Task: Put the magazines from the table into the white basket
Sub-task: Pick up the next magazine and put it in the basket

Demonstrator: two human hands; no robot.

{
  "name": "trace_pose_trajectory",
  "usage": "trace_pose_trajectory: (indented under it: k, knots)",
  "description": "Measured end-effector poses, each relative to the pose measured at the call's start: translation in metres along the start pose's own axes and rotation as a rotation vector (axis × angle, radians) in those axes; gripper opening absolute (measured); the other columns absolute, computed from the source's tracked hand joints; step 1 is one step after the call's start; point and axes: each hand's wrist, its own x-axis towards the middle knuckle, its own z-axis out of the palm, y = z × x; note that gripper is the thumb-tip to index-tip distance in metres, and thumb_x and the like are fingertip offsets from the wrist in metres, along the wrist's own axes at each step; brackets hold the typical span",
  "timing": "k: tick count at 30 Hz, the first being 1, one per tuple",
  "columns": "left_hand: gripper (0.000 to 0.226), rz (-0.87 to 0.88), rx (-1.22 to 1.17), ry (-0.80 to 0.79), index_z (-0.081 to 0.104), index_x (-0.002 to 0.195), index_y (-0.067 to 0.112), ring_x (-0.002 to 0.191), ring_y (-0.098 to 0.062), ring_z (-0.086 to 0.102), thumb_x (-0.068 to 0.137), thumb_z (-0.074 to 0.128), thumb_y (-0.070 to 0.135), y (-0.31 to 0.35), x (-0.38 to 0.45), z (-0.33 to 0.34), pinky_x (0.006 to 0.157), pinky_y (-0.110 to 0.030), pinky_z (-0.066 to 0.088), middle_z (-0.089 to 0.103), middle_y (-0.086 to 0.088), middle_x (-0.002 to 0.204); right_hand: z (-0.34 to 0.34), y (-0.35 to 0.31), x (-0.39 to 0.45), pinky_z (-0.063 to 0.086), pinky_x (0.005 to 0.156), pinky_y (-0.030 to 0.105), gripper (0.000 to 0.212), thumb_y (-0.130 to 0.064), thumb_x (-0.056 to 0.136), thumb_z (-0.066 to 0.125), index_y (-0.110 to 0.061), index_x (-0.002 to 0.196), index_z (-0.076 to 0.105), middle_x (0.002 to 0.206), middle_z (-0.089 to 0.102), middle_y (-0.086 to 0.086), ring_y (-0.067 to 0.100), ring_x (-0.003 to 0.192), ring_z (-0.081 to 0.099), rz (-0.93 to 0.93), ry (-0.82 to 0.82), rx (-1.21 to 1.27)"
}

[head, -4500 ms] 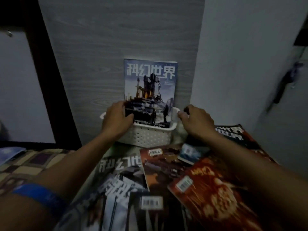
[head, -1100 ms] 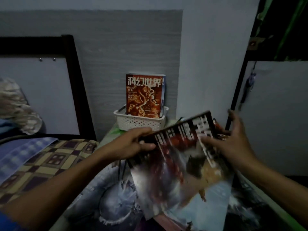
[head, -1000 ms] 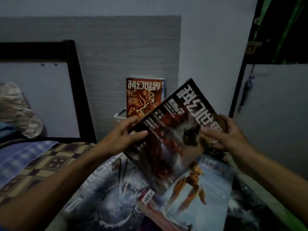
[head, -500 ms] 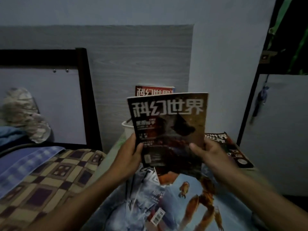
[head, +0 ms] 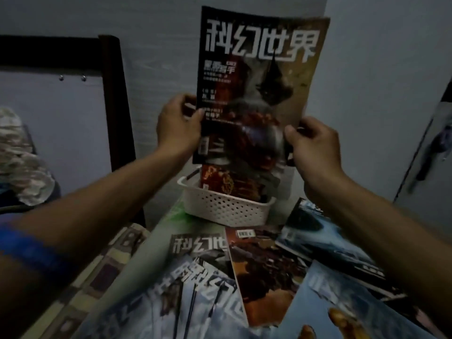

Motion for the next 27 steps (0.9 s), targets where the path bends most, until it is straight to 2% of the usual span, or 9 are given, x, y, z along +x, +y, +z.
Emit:
trace_pose_trajectory:
  k: [3, 6, 9, 14, 17, 20, 23, 25, 27]
  knots:
    - [0.004, -0.027, 0.157, -0.012, 0.057, 0.095, 0.027, 0.075, 0.003, 0.055, 0.095, 0.059, 0.024, -0.042, 0.023, 0.029, 0.057, -0.018, 0.040, 0.058, 0.013, 0.088, 0.026, 0.047, 0.027, 0.059, 0.081, 0.050, 0.017, -0.023, 0.091, 0.061, -0.032, 0.097, 0.074, 0.095, 0.075, -0.006, 0.022, 0.090, 0.070, 0.079, -0.017, -0.089]
    - [0.006, -0.085, 0.243, -0.041, 0.055, 0.093, 0.027, 0.071, -0.002, 0.054, 0.094, 0.060, 0.025, -0.091, 0.016, 0.051, 0.055, -0.020, 0.037, 0.059, 0.009, 0.089, 0.040, 0.100, 0.030, 0.059, 0.082, 0.048, 0.017, -0.022, 0.089, 0.067, -0.024, 0.103, 0.076, 0.102, 0.076, -0.001, 0.025, 0.093, 0.071, 0.220, -0.063, -0.146]
    - [0.004, -0.140, 0.306, -0.114, 0.062, 0.096, 0.024, 0.082, -0.016, 0.062, 0.093, 0.064, 0.024, -0.131, 0.001, 0.067, 0.068, -0.028, 0.047, 0.066, 0.004, 0.094, 0.042, 0.135, 0.028, 0.061, 0.071, 0.036, 0.025, -0.019, 0.086, 0.074, -0.014, 0.110, 0.075, 0.097, 0.077, 0.000, 0.020, 0.081, 0.073, 0.288, -0.081, -0.252]
    - [0.019, -0.232, 0.319, -0.242, 0.069, 0.110, 0.024, 0.092, -0.016, 0.068, 0.091, 0.065, 0.024, -0.142, -0.003, 0.073, 0.086, -0.041, 0.057, 0.072, 0.002, 0.107, 0.042, 0.137, 0.031, 0.061, 0.069, 0.049, 0.007, -0.018, 0.079, 0.077, -0.015, 0.084, 0.076, 0.085, 0.075, 0.006, 0.028, 0.077, 0.072, 0.247, -0.100, -0.437]
    - [0.022, -0.238, 0.312, -0.180, 0.068, 0.112, 0.023, 0.096, -0.016, 0.068, 0.091, 0.066, 0.020, -0.141, -0.003, 0.074, 0.087, -0.038, 0.056, 0.072, 0.001, 0.108, 0.045, 0.135, 0.033, 0.061, 0.073, 0.048, 0.017, -0.019, 0.079, 0.077, -0.019, 0.092, 0.066, 0.095, 0.071, 0.005, 0.029, 0.081, 0.071, 0.293, -0.040, -0.401]
    - [0.050, -0.233, 0.298, -0.162, 0.053, 0.134, 0.021, 0.109, -0.019, 0.063, 0.088, 0.070, 0.024, -0.139, -0.010, 0.070, 0.090, -0.034, 0.049, 0.066, -0.002, 0.124, 0.047, 0.134, 0.028, 0.058, 0.082, 0.051, 0.030, -0.028, 0.084, 0.072, -0.025, 0.103, 0.050, 0.110, 0.065, 0.002, 0.027, 0.095, 0.066, 0.286, 0.037, -0.339]
    - [0.070, -0.218, 0.271, -0.350, 0.037, 0.145, 0.024, 0.126, -0.022, 0.052, 0.085, 0.072, 0.032, -0.133, -0.022, 0.056, 0.100, -0.042, 0.044, 0.045, -0.004, 0.149, 0.034, 0.120, 0.013, 0.056, 0.091, 0.045, 0.049, -0.021, 0.080, 0.078, -0.023, 0.120, 0.049, 0.116, 0.062, -0.003, 0.021, 0.106, 0.062, 0.308, -0.062, -0.203]
    - [0.077, -0.266, 0.179, -0.426, 0.033, 0.147, 0.025, 0.134, -0.022, 0.043, 0.083, 0.074, 0.031, -0.123, -0.034, 0.042, 0.108, -0.046, 0.039, 0.033, -0.004, 0.155, 0.014, 0.107, 0.001, 0.054, 0.095, 0.043, 0.044, -0.017, 0.082, 0.077, -0.021, 0.120, 0.055, 0.109, 0.064, -0.006, 0.018, 0.106, 0.063, 0.336, -0.165, -0.179]
    - [0.069, -0.239, 0.150, -0.398, 0.040, 0.142, 0.027, 0.131, -0.019, 0.044, 0.082, 0.075, 0.027, -0.105, -0.060, 0.029, 0.106, -0.045, 0.041, 0.040, -0.002, 0.150, -0.022, 0.092, -0.024, 0.055, 0.093, 0.042, 0.035, -0.016, 0.085, 0.073, -0.019, 0.117, 0.061, 0.106, 0.067, -0.004, 0.017, 0.101, 0.064, 0.311, -0.261, -0.287]
